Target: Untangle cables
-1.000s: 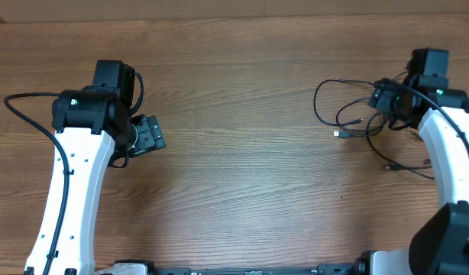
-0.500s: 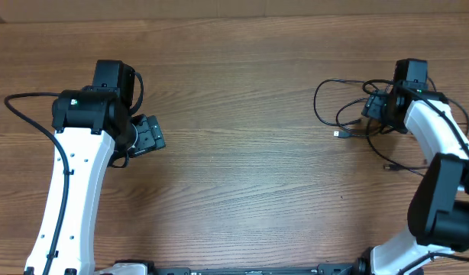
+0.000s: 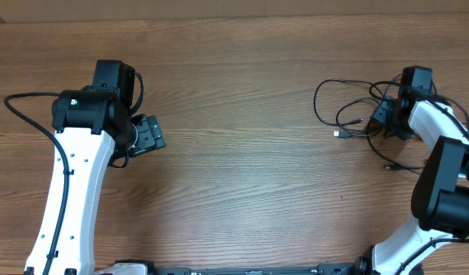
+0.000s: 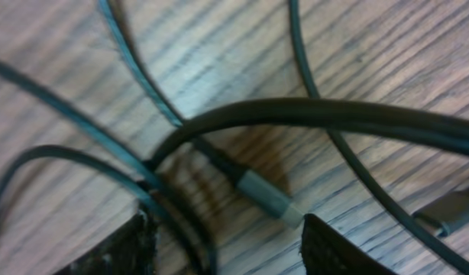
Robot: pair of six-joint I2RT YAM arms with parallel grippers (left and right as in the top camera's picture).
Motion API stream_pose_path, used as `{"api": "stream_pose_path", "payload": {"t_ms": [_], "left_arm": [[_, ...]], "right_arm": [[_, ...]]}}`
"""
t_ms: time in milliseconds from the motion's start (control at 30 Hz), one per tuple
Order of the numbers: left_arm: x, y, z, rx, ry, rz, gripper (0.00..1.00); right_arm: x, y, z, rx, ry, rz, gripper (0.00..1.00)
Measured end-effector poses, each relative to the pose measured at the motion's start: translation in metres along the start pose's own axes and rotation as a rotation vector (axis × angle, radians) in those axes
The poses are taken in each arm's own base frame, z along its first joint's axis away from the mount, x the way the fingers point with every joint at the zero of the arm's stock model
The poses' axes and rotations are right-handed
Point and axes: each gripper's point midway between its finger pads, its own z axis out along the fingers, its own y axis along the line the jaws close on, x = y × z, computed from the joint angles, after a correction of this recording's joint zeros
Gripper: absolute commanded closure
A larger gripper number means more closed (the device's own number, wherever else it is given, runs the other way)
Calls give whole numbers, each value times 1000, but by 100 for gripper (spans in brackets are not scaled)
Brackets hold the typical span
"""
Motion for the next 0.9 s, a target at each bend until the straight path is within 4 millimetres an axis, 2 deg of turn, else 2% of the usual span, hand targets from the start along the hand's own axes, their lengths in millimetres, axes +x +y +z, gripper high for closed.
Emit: {"api": "stream_pose_path", "payload": {"t_ms": [167, 200, 233, 433, 533, 667, 767, 800, 833, 900], "left_arm": [[1, -1, 0, 8, 4, 0, 11], [1, -2, 0, 9, 4, 0, 12], [1, -2, 0, 9, 4, 0, 11], [0, -2, 0, 14, 2, 0, 11], [-2, -3, 0, 18, -5, -1, 12], [-2, -5, 0, 25, -5, -1, 11], [-3, -6, 0, 28, -11, -2, 11], [-4, -6, 0, 30, -14, -2, 11], [-5, -6, 0, 31, -17, -2, 11], [-7, -7, 0, 36, -26, -2, 11]], "right_arm": [[4, 1, 4, -1, 15, 13, 82], [5, 1, 5, -2, 18, 14, 94], [5, 1, 5, -3, 18, 17, 96], [18, -4, 1, 19, 82, 6, 96], [13, -8, -11, 29, 99, 13, 96], [-25, -15, -48, 16, 33, 57, 96], [-65, -31, -97, -3, -80, 118, 96], [-68, -33, -101, -5, -92, 126, 92], [-75, -41, -113, -2, -117, 147, 64], [-76, -53, -124, 5, -118, 171, 30]]}}
